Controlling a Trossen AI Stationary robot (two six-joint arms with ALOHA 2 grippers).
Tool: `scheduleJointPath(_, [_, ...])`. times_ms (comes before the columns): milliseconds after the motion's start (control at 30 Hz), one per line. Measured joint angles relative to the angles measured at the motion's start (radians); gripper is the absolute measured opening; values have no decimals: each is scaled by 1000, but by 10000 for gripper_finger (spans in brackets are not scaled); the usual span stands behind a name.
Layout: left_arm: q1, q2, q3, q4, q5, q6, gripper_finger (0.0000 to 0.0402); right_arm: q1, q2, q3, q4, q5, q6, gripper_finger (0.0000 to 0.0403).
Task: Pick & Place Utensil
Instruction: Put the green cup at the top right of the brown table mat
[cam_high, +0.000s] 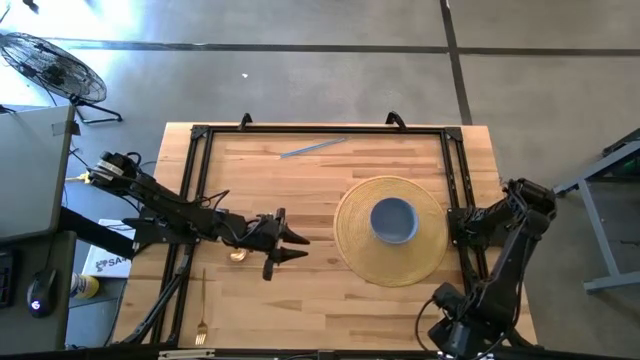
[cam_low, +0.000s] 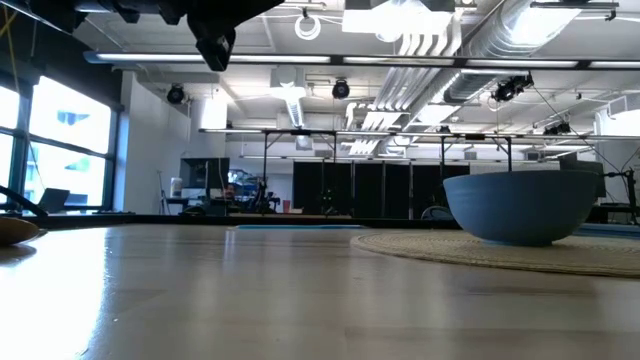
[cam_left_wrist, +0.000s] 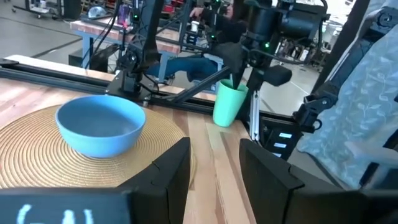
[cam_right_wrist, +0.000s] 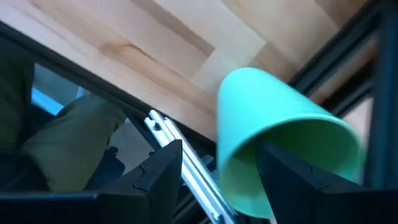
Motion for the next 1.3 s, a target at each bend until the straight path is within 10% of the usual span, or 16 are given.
scheduleJointPath(1033, [0, 0, 0, 19, 0, -19, 136, 0, 0, -27, -15, 27, -11, 196])
scheduleJointPath(1300, [0, 0, 0, 18, 0, -19, 136, 0, 0, -27, -11, 30, 0, 138])
